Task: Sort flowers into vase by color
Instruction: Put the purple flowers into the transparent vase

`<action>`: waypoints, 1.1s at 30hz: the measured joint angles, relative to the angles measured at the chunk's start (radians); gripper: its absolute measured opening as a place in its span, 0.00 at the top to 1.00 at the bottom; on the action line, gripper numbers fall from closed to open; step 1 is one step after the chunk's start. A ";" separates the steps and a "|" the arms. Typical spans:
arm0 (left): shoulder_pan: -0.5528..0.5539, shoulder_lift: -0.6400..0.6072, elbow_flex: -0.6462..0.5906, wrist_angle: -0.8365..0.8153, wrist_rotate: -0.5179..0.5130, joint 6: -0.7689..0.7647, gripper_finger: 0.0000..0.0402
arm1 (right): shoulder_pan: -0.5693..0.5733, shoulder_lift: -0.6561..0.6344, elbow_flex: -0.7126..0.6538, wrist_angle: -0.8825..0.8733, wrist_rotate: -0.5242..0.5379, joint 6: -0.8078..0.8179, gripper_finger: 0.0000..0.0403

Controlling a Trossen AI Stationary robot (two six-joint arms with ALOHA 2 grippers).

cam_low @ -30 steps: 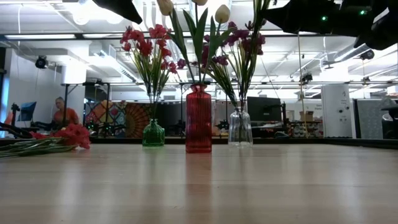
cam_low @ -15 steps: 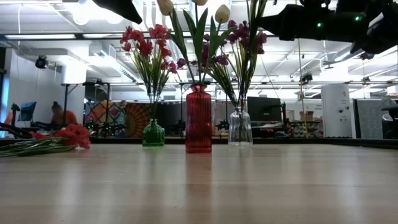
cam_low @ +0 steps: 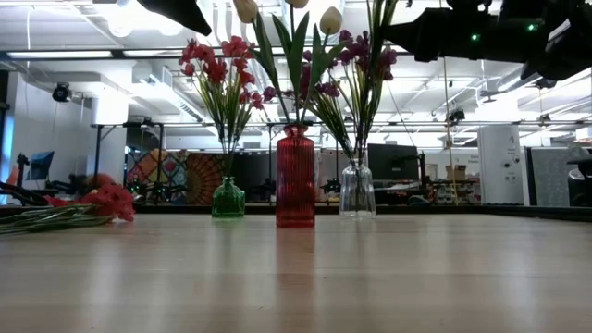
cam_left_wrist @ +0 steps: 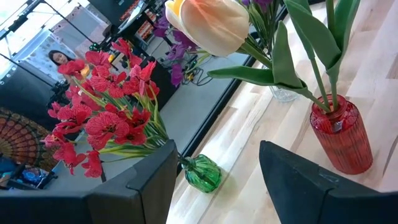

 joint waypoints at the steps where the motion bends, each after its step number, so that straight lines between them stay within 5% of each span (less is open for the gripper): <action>1: 0.000 0.000 0.000 0.000 0.000 0.000 0.48 | 0.000 0.000 0.000 -0.001 0.001 0.000 0.96; 33: 0.000 0.000 0.000 0.000 0.000 0.000 0.48 | 0.000 0.008 0.000 -0.050 0.057 0.071 0.96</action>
